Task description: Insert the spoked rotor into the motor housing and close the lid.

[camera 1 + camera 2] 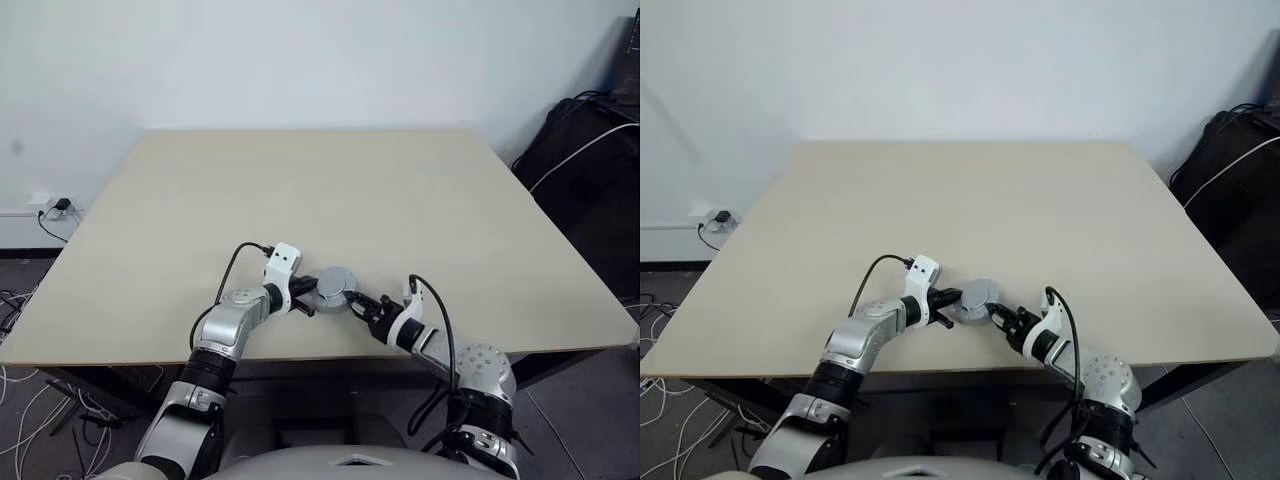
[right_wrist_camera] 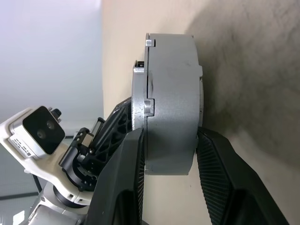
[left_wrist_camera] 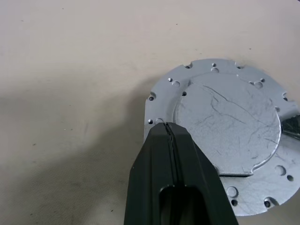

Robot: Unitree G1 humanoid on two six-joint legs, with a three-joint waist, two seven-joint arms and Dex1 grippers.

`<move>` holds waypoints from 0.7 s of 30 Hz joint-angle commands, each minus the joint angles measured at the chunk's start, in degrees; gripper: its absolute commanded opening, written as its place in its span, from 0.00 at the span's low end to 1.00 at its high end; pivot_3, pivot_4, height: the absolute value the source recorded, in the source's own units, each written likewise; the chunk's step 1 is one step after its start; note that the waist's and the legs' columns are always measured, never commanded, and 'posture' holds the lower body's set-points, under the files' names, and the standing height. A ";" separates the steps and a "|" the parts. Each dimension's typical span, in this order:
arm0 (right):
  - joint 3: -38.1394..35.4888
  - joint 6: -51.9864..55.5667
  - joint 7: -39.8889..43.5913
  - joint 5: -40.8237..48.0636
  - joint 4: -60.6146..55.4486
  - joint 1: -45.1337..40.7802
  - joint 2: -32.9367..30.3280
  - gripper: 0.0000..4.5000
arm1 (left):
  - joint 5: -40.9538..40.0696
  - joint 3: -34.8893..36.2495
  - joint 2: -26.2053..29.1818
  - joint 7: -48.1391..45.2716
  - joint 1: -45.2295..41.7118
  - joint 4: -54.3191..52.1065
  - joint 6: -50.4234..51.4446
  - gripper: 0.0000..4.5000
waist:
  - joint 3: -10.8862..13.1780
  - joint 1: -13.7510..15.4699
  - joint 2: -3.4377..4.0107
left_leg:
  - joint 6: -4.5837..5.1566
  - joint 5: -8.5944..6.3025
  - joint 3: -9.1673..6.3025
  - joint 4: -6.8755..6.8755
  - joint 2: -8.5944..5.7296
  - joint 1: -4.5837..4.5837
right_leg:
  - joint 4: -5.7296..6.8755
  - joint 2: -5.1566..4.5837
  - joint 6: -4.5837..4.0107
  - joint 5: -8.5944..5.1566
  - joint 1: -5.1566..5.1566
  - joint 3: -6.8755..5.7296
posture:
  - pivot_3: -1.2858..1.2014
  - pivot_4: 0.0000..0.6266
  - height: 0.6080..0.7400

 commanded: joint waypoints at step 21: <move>0.62 0.11 -3.35 10.92 -4.24 0.32 3.20 0.28 | -19.67 17.59 -9.60 10.27 17.09 -24.02 -6.11 0.00 | 0.26 -0.20 0.17 | -0.03 0.01 0.02 -0.01 0.42 -0.39 | 0.01 0.03 -0.03 0.00 -0.43 -0.01 | 0.52 0.00 1.00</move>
